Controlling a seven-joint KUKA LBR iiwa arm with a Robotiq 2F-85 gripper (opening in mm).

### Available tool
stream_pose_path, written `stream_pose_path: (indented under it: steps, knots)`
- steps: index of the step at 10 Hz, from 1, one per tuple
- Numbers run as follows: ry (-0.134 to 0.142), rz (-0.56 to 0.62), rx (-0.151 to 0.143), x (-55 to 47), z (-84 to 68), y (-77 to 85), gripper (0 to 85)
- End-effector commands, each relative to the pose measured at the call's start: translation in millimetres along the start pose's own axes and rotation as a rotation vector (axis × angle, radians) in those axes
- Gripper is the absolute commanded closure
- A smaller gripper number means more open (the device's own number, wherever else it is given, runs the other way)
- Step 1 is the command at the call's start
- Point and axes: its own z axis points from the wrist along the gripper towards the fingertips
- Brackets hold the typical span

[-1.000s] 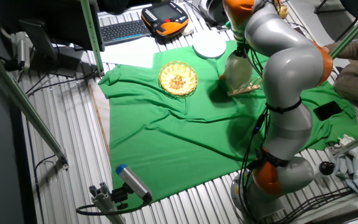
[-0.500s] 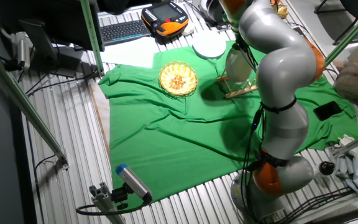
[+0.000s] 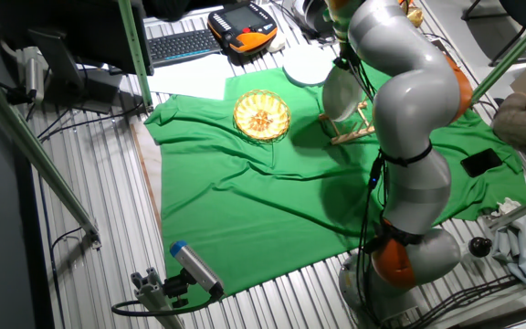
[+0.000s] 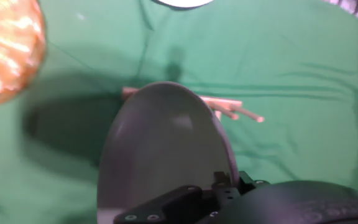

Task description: Take the dish off the dish rack

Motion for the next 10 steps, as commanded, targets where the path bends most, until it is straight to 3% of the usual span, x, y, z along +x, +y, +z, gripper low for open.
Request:
stream_pose_path:
  steps: [1, 3, 4, 5, 6, 7, 9, 10]
  knots:
    - [-0.011, 0.020, -0.007, 0.3, -2.6, 9.5, 85.0]
    - [-0.060, 0.091, -0.031, 4.0, 1.4, 40.2, 85.0]
    - [-0.068, 0.130, -0.042, 5.3, 5.0, 51.9, 85.0]
    - [-0.073, 0.167, -0.074, 6.1, 8.2, 59.2, 85.0]
    - [-0.081, 0.177, -0.072, 6.0, 10.1, 62.2, 85.0]
    - [-0.067, 0.183, -0.104, 6.1, 10.9, 61.0, 85.0]
    - [-0.045, 0.147, -0.092, 6.6, 11.3, 57.8, 85.0]
    - [-0.039, 0.137, -0.106, 6.6, 11.3, 57.8, 85.0]
